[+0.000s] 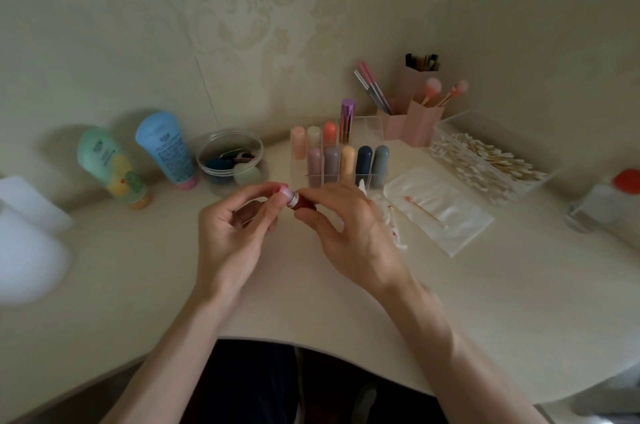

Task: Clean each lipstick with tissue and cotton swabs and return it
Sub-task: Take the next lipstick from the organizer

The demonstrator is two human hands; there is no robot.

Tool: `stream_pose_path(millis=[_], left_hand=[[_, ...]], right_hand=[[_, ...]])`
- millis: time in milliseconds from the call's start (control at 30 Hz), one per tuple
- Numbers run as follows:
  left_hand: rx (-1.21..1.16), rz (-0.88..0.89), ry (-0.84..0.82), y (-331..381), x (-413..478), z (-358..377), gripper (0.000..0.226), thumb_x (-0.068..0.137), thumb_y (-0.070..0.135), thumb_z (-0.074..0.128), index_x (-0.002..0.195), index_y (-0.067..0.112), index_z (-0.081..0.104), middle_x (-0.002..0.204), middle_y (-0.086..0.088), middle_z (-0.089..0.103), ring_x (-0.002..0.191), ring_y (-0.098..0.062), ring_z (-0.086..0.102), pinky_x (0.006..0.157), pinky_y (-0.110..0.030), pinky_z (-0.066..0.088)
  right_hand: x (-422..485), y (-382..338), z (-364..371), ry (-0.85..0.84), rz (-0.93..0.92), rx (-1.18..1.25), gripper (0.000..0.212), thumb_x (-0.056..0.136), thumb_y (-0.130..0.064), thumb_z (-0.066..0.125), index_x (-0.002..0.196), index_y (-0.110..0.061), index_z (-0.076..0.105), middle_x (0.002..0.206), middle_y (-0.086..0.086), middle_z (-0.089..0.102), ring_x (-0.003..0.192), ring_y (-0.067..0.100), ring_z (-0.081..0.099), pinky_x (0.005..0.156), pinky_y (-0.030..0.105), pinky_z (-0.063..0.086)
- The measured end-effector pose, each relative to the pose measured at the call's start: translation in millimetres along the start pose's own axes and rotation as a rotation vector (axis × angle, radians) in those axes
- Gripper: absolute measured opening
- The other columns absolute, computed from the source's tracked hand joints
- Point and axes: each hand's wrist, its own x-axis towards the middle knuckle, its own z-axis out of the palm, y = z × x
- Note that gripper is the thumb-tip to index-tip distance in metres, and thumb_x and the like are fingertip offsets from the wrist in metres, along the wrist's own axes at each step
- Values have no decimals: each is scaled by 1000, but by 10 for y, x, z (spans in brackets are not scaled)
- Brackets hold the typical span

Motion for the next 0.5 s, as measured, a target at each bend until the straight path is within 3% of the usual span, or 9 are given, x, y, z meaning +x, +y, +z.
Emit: stream_pose_path(millis=[67, 200, 333, 400, 500], left_hand=[[20, 44, 1, -34, 6, -14, 8, 90, 23, 76, 96, 25, 82, 82, -12, 73, 70, -27, 53, 74, -44, 47], [32, 80, -8, -63, -1, -33, 7, 93, 22, 73, 94, 24, 80, 78, -5, 72, 67, -27, 53, 71, -43, 48], [21, 85, 3, -53, -6, -60, 6, 93, 24, 73, 95, 24, 79, 86, -11, 76, 74, -36, 62, 76, -57, 55], [-6, 77, -3, -31, -18, -43, 6, 92, 23, 72, 94, 20, 77, 83, -6, 75, 70, -29, 57, 72, -51, 51], [-31, 65, -13, -17, -27, -23, 12, 92, 21, 70, 97, 9, 73, 80, -1, 73, 64, -22, 51, 71, -43, 48]], right_hand=[[-2, -1, 18, -63, 9, 40, 14, 100, -14, 68, 112, -12, 76, 96, -10, 72, 91, 8, 61, 89, 17, 42], [-2, -17, 22, -165, 79, 158, 20, 106, -18, 57, 112, -10, 75, 94, -8, 73, 90, 8, 63, 84, 15, 44], [1, -93, 18, -143, 152, 262, 26, 98, -29, 74, 122, -19, 70, 101, -13, 75, 101, 9, 70, 81, 15, 45], [2, -91, 8, -93, 184, 302, 23, 93, -20, 80, 112, -15, 69, 97, -12, 76, 98, 7, 71, 81, 12, 46], [8, -82, -16, -150, 199, 326, 12, 99, -13, 71, 112, -12, 72, 91, -9, 76, 92, 3, 71, 75, 15, 48]])
